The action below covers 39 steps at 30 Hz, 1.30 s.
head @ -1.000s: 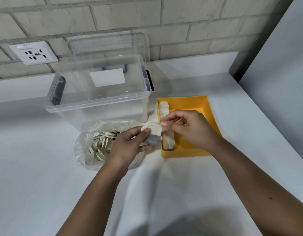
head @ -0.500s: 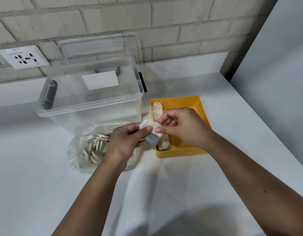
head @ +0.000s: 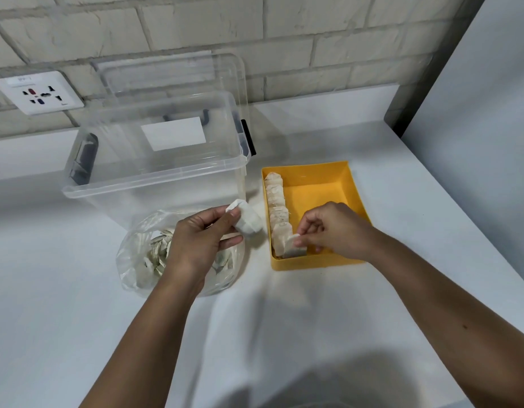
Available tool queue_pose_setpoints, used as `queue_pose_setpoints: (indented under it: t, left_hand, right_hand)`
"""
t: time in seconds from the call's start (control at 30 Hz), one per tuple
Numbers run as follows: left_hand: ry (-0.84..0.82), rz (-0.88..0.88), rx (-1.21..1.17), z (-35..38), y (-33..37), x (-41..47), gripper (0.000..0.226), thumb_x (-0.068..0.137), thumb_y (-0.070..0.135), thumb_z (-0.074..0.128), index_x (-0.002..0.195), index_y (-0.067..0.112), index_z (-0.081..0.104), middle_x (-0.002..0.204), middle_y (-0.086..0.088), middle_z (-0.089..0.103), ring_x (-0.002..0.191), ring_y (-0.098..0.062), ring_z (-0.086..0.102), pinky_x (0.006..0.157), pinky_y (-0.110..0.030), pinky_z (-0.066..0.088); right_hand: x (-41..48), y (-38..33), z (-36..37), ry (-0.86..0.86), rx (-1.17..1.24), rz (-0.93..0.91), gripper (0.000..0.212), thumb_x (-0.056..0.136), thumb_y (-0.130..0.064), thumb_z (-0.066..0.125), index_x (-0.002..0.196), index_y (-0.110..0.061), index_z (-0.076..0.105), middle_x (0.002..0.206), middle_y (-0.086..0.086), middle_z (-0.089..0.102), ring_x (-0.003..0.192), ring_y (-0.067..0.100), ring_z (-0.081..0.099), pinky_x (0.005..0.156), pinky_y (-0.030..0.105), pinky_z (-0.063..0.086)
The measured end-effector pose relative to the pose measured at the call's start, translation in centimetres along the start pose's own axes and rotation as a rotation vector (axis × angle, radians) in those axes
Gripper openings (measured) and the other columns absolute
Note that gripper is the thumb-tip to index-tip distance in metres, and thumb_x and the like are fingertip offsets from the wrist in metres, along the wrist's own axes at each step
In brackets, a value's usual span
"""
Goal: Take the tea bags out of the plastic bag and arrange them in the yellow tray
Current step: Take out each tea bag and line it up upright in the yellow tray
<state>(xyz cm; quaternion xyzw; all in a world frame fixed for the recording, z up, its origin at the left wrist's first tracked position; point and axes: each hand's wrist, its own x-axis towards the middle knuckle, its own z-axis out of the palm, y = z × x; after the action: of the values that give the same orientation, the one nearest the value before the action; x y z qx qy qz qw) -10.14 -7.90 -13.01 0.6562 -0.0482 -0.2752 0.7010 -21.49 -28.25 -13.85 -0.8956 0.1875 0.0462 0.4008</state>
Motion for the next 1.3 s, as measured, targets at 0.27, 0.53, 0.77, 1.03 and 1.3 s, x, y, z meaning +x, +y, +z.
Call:
queue_pose_setpoints:
  t: [0.27,0.53,0.77,1.03,1.3]
  left_hand:
    - [0.004,-0.032,0.06,-0.2,-0.5,0.2,0.009,0.086,0.017,0.073,0.093,0.015,0.078,0.085,-0.01,0.072,0.077,-0.019,0.068,0.067,-0.022,0.06]
    - [-0.022,-0.038,0.096,-0.5,-0.9,0.2,0.01,0.084,0.011,0.075,0.094,0.008,0.074,0.083,-0.01,0.07,0.073,-0.018,0.066,0.068,-0.026,0.062]
    - [-0.03,-0.032,0.103,-0.6,-0.9,0.2,0.009,0.085,0.011,0.075,0.092,0.008,0.072,0.076,-0.006,0.069,0.069,-0.016,0.066,0.067,-0.028,0.062]
    - [-0.104,0.06,0.323,0.9,-0.5,0.2,0.008,0.089,0.016,0.072,0.095,0.013,0.076,0.074,0.002,0.072,0.07,-0.01,0.067,0.064,-0.026,0.058]
    - [-0.176,0.141,0.371,3.1,0.5,0.3,0.005,0.088,0.019,0.073,0.091,0.018,0.076,0.076,0.001,0.073,0.071,-0.008,0.067,0.063,-0.026,0.057]
  right_hand:
    - [2.1,0.6,2.1,0.047,-0.061,-0.039,0.015,0.074,-0.032,0.083,0.08,-0.024,0.073,0.076,-0.011,0.068,0.073,0.003,0.062,0.068,0.025,0.052]
    - [2.6,1.0,3.1,0.132,-0.073,-0.093,0.017,0.074,-0.033,0.082,0.084,-0.024,0.071,0.073,-0.009,0.058,0.069,0.011,0.056,0.067,0.036,0.05]
    - [2.2,1.2,2.4,0.11,-0.002,-0.055,0.028,0.071,-0.029,0.085,0.094,-0.023,0.07,0.072,-0.008,0.065,0.063,0.003,0.057,0.064,0.023,0.048]
    - [1.0,-1.2,-0.8,0.139,0.257,-0.105,0.021,0.075,-0.027,0.082,0.094,-0.028,0.075,0.076,-0.009,0.061,0.06,0.0,0.049,0.064,0.015,0.044]
    - [0.2,-2.9,-0.9,0.165,0.189,-0.13,0.018,0.075,-0.026,0.082,0.09,-0.02,0.073,0.069,-0.011,0.06,0.058,-0.001,0.048,0.059,0.014,0.042]
